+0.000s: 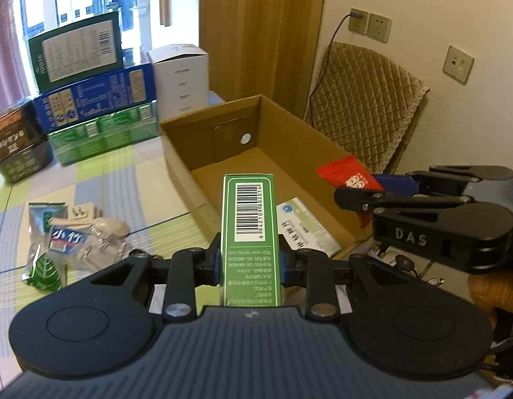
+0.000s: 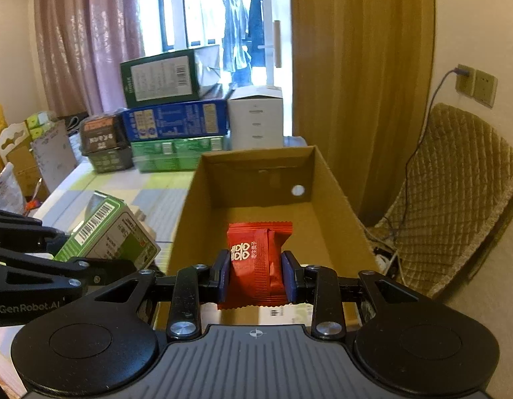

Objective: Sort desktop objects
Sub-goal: 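Carry the red packet and green box over the cardboard box with both tools, then open the right tool dropping the red packet while the left releases the green box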

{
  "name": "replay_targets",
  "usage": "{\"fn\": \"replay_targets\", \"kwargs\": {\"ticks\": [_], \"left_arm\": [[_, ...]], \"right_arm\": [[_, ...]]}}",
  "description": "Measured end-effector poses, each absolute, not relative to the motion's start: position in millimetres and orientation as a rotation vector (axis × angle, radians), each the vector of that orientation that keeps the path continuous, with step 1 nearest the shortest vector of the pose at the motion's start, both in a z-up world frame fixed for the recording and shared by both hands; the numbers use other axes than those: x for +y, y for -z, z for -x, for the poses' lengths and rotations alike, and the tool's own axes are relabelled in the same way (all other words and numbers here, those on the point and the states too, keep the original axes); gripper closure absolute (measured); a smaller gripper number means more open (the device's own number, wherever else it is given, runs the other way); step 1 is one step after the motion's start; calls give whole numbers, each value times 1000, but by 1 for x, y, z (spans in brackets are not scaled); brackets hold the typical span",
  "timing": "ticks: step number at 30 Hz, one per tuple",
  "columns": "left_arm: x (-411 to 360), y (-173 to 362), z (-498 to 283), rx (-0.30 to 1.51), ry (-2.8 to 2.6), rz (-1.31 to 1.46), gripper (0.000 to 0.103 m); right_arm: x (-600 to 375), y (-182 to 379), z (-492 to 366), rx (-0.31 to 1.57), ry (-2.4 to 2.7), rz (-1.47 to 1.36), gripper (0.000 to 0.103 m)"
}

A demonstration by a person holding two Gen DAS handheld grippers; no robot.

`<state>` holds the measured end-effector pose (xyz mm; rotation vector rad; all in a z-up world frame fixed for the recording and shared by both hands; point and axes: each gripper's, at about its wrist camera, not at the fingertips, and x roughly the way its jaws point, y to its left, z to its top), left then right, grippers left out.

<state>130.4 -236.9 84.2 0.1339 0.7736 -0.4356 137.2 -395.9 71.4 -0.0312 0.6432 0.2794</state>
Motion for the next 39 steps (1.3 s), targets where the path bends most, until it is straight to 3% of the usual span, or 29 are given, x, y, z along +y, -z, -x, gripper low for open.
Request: {"fn": "replay_targets", "kwargs": {"ticks": [28, 30, 39], "left_arm": [[-290, -62, -186, 774, 473, -135, 78], [-290, -61, -188, 765, 455, -141, 71], [-267, -64, -186, 741, 411, -107, 70]], "right_arm": [[-439, -45, -187, 694, -242, -7, 73], [-440, -44, -188, 696, -239, -9, 73], [-439, -43, -191, 698, -245, -14, 73]]}}
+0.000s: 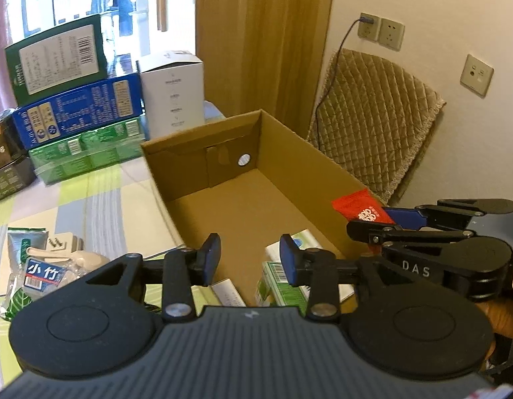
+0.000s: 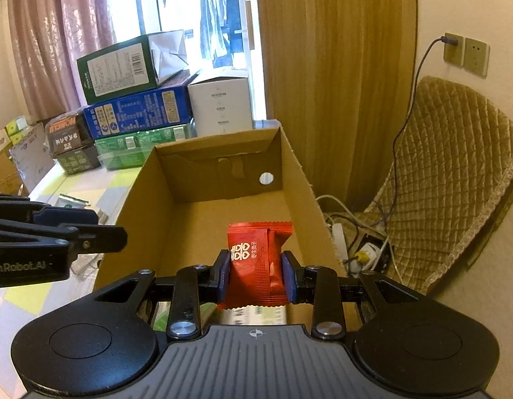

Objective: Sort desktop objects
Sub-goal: 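Open the right tool dropping the red packet while the left releases the green box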

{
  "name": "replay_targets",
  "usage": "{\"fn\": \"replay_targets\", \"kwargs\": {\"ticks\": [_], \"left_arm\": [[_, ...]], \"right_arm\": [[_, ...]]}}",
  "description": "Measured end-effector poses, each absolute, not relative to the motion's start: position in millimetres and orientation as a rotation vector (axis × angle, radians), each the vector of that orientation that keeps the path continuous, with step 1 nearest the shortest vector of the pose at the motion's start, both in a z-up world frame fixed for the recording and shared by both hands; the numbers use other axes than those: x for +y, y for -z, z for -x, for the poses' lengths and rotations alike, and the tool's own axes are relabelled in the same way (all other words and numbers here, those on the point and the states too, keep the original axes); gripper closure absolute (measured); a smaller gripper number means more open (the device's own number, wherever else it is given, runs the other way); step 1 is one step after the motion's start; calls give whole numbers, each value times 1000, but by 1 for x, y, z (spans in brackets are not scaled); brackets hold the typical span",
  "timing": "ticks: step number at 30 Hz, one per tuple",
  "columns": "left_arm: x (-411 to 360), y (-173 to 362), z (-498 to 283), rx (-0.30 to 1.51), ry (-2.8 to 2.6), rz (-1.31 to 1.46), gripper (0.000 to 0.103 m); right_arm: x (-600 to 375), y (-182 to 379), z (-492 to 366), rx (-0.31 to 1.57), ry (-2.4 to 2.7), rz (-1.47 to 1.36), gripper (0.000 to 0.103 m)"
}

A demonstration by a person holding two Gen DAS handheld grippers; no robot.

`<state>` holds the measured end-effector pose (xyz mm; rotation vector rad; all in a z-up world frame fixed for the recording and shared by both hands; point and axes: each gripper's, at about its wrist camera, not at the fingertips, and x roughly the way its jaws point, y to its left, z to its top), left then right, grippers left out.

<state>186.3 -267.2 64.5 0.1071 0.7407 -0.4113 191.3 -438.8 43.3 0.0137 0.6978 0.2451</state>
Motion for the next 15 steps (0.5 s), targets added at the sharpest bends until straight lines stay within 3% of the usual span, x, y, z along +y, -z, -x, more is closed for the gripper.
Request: {"fn": "replay_targets", "kwargs": {"ticks": [5, 8, 15], "left_arm": [[-255, -63, -183, 736, 388, -93, 62], [-248, -62, -179, 734, 379, -91, 50], [-232, -61, -166, 725, 347, -80, 23]], "right_arm": [[-429, -43, -192, 690, -271, -24, 72], [-428, -44, -193, 687, -274, -47, 46], [-428, -50, -184, 687, -263, -41, 43]]}}
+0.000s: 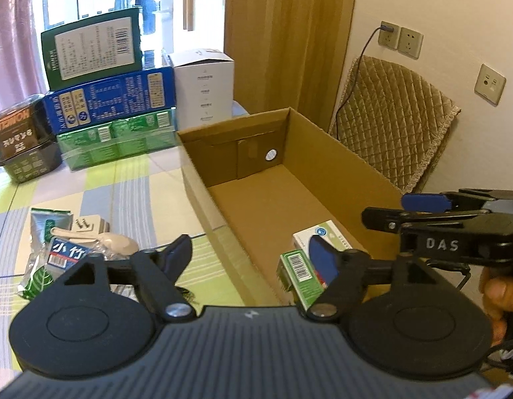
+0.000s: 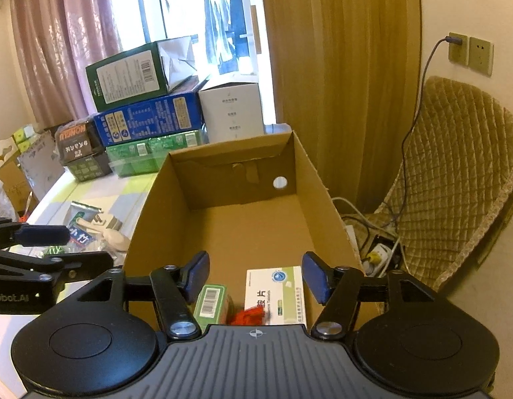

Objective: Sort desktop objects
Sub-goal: 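Open the right tool dropping the red packet while the left releases the green box, then withdraw both open tools from the cardboard box back over the table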

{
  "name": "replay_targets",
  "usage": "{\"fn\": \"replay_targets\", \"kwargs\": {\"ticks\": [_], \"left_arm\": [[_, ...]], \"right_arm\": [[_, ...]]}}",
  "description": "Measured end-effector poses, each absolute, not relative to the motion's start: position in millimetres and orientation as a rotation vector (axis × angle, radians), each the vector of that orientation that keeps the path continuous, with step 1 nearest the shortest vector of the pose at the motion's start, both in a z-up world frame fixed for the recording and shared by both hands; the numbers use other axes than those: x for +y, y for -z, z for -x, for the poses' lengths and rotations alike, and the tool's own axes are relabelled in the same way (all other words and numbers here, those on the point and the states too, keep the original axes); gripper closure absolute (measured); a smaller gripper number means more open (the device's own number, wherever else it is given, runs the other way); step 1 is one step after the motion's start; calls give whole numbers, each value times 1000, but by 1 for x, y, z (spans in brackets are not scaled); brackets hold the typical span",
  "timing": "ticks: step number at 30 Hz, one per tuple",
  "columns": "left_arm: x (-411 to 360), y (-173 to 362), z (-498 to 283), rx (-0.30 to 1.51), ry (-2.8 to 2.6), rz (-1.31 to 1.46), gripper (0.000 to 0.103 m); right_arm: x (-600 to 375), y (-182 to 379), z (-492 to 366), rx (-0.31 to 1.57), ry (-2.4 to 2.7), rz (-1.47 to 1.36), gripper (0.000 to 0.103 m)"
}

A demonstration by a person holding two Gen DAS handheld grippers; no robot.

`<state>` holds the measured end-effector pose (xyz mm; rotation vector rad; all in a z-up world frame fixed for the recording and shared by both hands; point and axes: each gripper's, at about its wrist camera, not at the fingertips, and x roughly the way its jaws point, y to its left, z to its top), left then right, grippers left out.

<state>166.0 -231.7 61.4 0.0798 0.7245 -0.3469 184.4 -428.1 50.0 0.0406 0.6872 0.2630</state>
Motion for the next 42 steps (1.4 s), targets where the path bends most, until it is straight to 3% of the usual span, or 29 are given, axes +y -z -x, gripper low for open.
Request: {"fn": "replay_targets", "kwargs": {"ticks": [6, 11, 16, 21, 42], "left_arm": [[-216, -67, -146, 694, 308, -84, 2], [-199, -72, -131, 688, 287, -88, 1], [-178, -78, -116, 675, 249, -76, 1], [-157, -84, -102, 671, 215, -63, 1], [-56, -99, -57, 662, 66, 15, 1]], "right_arm": [[-421, -59, -169, 687, -269, -30, 38], [-409, -67, -153, 676, -283, -16, 29], [-391, -73, -137, 671, -307, 4, 27], [-370, -77, -125, 659, -324, 26, 12], [-269, -77, -91, 653, -488, 118, 2]]}}
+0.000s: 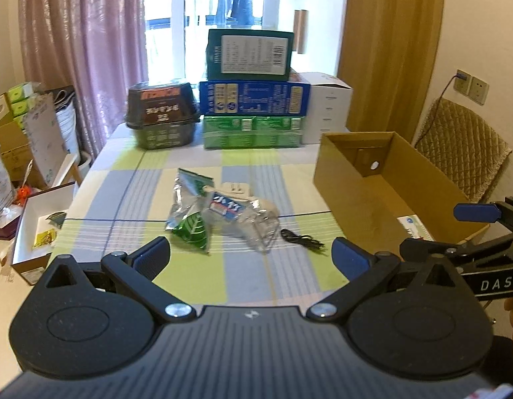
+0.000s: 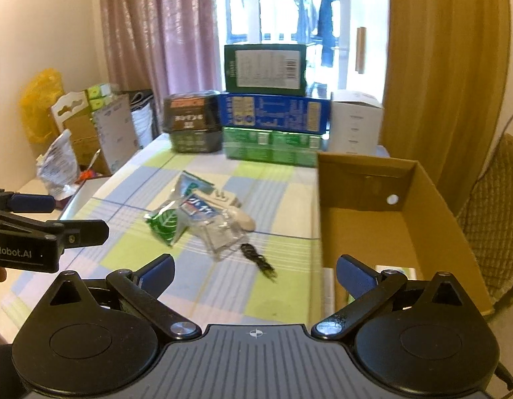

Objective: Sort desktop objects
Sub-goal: 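Withdraw both open tools from the cardboard box back over the table, then grasp the black cable with the right tool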

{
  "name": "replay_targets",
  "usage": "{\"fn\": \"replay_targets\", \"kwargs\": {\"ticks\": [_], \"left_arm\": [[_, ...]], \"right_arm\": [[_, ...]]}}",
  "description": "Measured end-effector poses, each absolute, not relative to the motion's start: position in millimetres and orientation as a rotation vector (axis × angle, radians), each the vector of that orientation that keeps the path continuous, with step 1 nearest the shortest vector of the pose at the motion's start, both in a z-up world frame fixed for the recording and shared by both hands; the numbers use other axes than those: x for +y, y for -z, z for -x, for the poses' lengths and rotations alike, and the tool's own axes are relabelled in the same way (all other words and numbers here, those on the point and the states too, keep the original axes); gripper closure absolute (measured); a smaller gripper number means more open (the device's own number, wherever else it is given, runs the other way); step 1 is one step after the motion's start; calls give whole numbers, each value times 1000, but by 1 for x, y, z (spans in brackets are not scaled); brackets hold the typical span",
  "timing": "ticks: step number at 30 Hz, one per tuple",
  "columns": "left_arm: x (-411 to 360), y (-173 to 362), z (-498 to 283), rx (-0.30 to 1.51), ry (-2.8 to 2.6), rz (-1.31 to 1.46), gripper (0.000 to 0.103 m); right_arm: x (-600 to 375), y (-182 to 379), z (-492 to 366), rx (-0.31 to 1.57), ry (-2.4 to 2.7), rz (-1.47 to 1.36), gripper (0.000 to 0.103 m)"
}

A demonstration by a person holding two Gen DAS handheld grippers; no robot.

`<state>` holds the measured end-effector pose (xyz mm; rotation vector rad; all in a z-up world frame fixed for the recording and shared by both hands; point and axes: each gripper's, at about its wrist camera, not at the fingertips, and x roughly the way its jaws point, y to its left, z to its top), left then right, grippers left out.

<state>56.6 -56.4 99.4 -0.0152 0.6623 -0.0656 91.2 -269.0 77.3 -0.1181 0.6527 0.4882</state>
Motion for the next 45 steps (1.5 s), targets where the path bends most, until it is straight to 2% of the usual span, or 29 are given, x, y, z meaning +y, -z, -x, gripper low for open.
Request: {"fn": "replay_targets", "kwargs": {"ticks": [14, 25, 33, 39, 45], "left_arm": [[-12, -91, -37, 683, -24, -41, 1], [-2, -37, -89, 733, 75, -25, 2], [-16, 4, -141, 731, 150, -88, 2], [-21, 31, -171, 732, 198, -109, 5], [-23, 43, -196, 734, 240, -110, 9]], "right_arm": [[-233, -55, -84, 675, -573, 115, 2], [-218, 0, -122, 688, -531, 188, 3], [-207, 42, -163, 689, -504, 316, 28], [-197, 74, -192, 705, -486, 379, 42], [-193, 92, -221, 738, -473, 373, 48]]}}
